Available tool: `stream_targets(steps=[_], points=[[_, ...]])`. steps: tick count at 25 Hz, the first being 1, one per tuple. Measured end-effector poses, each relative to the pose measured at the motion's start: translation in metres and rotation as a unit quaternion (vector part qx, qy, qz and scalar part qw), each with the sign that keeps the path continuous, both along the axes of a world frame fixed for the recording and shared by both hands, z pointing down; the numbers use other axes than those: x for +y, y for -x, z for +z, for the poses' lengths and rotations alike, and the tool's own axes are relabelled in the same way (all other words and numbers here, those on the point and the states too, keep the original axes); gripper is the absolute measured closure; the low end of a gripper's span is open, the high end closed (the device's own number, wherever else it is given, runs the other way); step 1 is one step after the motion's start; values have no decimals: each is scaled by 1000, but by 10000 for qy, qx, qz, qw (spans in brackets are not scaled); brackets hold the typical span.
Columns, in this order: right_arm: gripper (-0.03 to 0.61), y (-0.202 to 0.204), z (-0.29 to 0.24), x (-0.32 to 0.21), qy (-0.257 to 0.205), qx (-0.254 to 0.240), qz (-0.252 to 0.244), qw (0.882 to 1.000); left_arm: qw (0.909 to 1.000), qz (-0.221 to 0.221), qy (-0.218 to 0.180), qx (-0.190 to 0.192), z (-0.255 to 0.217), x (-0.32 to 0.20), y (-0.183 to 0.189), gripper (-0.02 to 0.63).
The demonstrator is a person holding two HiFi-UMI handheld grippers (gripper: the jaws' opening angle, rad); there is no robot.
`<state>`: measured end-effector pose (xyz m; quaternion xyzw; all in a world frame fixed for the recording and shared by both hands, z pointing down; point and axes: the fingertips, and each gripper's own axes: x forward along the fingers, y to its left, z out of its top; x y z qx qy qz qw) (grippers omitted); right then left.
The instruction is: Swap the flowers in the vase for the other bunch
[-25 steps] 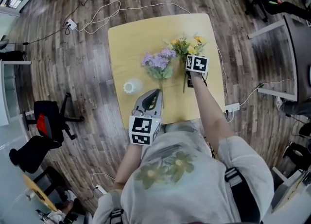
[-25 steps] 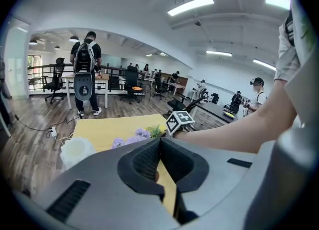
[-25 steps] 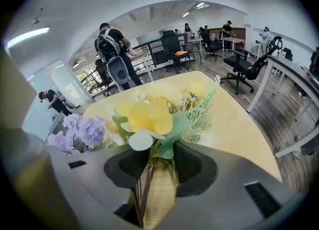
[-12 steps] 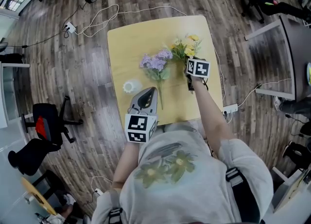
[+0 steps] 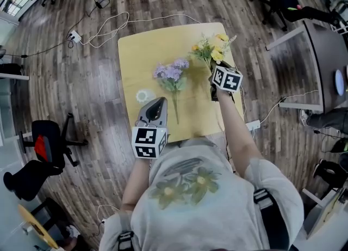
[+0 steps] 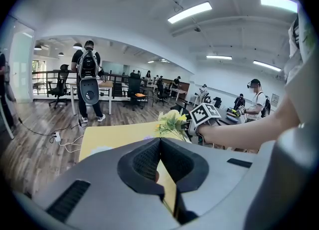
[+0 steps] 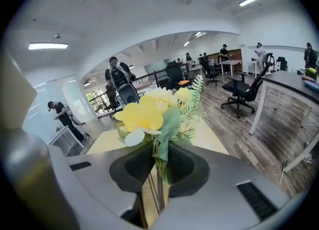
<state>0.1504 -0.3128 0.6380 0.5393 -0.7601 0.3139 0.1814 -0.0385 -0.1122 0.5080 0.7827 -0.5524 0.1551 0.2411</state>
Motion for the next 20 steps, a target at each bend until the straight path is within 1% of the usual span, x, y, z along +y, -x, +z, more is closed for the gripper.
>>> stream_targets(steps=[5, 9, 13, 17, 20], points=[[494, 1, -49, 6, -435, -211, 4, 9988, 9999, -72, -136, 2, -15, 13, 8, 598], [494, 4, -78, 21, -663, -398, -88, 9970, 9997, -116, -224, -21, -23, 24, 10, 598], [494, 11, -96, 40, -757, -550, -245, 9953, 9994, -190, -278, -45, -27, 33, 17, 598], [494, 20, -103, 65, -747, -653, -385, 9943, 9993, -241, -273, -41, -30, 43, 26, 598], [494, 28, -105, 84, -720, -734, -551, 9932, 9994, -251, -251, -29, -29, 51, 25, 598]])
